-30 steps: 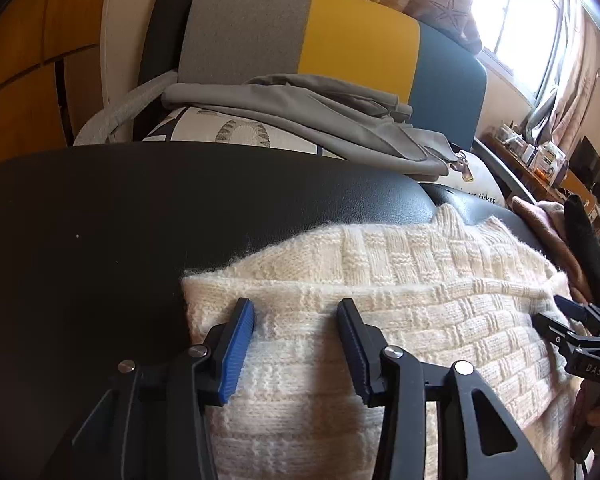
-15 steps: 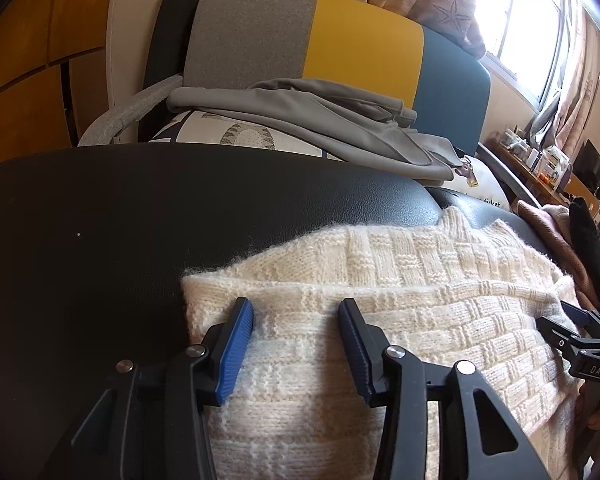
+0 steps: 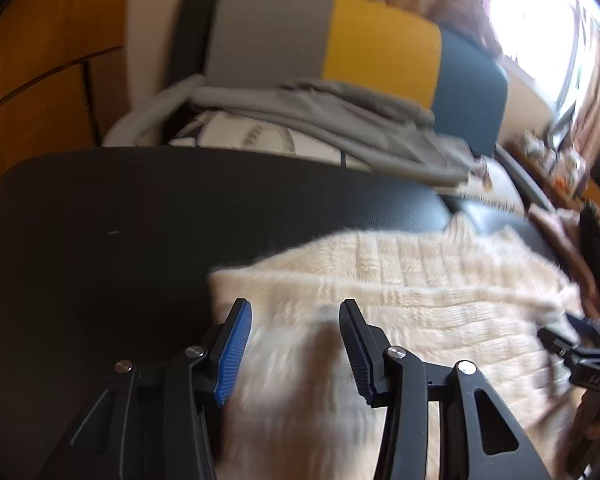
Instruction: Fold clothes
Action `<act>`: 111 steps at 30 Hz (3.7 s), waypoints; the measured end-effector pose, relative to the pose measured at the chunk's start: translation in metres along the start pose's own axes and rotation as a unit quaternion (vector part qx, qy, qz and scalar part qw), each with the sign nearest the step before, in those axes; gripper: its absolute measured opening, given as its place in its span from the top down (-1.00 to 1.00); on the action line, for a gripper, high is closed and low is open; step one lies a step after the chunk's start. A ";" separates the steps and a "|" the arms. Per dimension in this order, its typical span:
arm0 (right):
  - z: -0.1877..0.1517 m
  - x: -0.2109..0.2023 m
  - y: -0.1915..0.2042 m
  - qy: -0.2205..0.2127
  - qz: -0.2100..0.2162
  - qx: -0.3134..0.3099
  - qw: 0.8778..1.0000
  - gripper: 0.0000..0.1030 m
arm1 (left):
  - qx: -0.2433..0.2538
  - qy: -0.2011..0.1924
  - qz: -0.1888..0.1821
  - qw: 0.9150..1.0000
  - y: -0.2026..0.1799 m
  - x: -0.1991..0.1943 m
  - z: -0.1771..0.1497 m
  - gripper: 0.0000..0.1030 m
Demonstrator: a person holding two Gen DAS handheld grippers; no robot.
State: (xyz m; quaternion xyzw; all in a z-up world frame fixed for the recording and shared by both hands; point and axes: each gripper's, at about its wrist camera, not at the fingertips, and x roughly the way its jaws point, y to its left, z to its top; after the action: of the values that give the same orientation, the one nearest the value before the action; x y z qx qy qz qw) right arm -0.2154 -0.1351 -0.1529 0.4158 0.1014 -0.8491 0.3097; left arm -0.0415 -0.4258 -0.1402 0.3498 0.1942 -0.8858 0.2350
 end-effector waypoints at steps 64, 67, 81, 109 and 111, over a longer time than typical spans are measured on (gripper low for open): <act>-0.278 -0.193 -0.065 0.006 0.173 0.159 0.972 -0.31 | 0.043 0.039 -0.118 0.991 0.033 -0.189 -0.220 -0.51; -0.281 -0.191 -0.072 0.005 0.196 0.194 0.961 -0.28 | 0.046 0.052 -0.134 0.989 0.025 -0.190 -0.222 -0.51; -0.266 -0.183 -0.032 0.037 0.168 0.115 0.978 -0.98 | 0.044 0.097 -0.109 0.988 0.025 -0.184 -0.216 0.06; -0.179 -0.190 -0.064 -0.039 0.287 0.225 0.930 0.74 | -0.069 0.046 -0.350 0.933 0.040 -0.196 -0.131 0.81; -0.166 -0.177 -0.068 -0.020 0.266 0.226 0.937 0.68 | -0.056 0.042 -0.339 0.938 0.032 -0.187 -0.115 0.81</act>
State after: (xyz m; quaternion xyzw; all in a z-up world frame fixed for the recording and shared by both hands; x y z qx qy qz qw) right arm -0.0686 0.0676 -0.1278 0.4696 -0.2141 -0.7443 0.4239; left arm 0.1580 -0.3412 -0.0911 0.2861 0.3598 -0.8855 -0.0684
